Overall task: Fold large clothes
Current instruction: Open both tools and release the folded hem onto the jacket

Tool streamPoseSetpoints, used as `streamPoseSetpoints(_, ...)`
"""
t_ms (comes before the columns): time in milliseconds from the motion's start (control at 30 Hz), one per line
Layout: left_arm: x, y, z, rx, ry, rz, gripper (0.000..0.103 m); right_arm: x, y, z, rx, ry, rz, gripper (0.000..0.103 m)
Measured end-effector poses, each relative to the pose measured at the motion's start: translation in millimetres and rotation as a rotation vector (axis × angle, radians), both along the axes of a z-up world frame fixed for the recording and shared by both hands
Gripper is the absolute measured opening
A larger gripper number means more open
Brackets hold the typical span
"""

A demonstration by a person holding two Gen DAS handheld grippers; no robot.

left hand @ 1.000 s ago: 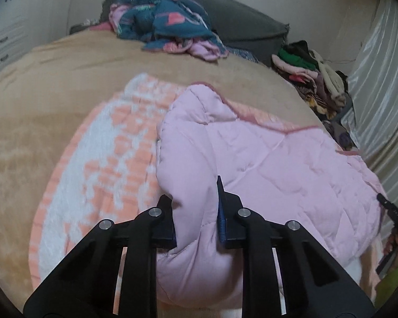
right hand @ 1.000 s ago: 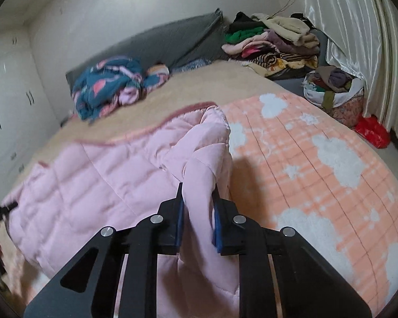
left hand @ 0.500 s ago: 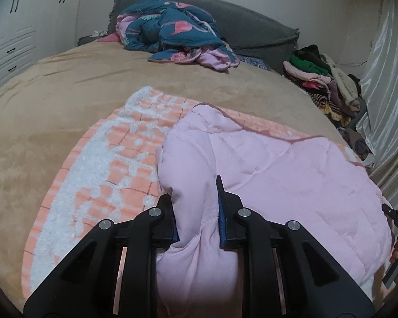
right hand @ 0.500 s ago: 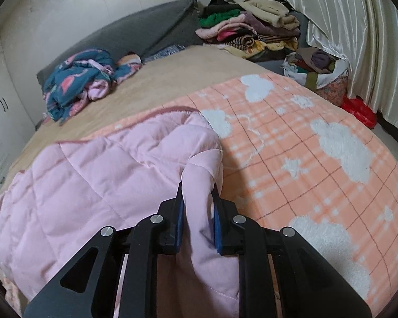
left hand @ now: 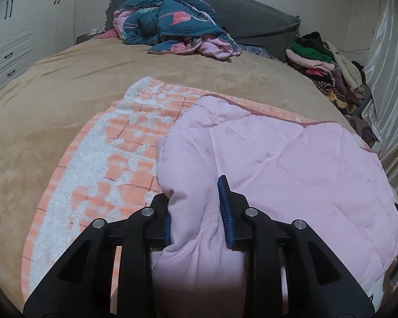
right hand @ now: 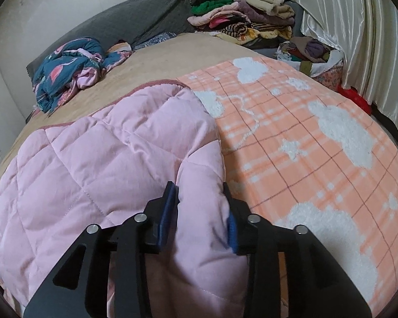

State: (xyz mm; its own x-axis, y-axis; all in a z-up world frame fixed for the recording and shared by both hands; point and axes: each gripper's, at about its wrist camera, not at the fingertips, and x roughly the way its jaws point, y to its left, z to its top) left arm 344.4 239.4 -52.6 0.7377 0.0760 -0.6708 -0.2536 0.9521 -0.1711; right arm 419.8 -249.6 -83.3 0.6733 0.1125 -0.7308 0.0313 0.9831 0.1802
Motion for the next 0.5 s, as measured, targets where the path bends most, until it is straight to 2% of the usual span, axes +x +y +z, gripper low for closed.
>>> streamPoseSetpoints(67, -0.2, 0.0, 1.2, 0.006, 0.006, 0.006, 0.023, -2.0, -0.7, 2.0, -0.016, 0.006, -0.007, 0.048)
streamPoseSetpoints(167, -2.0, -1.7, 4.5, 0.025, 0.013, 0.013, 0.031, -9.9, -12.8, 5.3, 0.041, 0.022, -0.038, 0.082)
streamPoseSetpoints(233, -4.3, -2.7, 7.7, 0.026, 0.011, 0.008, 0.040, -17.0, -17.7, 9.0, 0.073, 0.017, -0.037, 0.091)
streamPoseSetpoints(333, -8.0, -5.6, 13.4, 0.035, 0.009, 0.010, 0.057, -33.0, -18.2, 19.5, 0.079, -0.016, -0.010, 0.097)
streamPoseSetpoints(400, -11.7, -9.0, 19.4, 0.040, 0.001, 0.008, 0.062, -44.9, -16.2, 26.9, 0.061, -0.043, 0.007, 0.098)
streamPoseSetpoints(500, -19.4, -12.6, 29.3, 0.038, -0.018, 0.010, 0.075, -60.3, -16.0, 35.0, 0.073, -0.066, 0.028, 0.099)
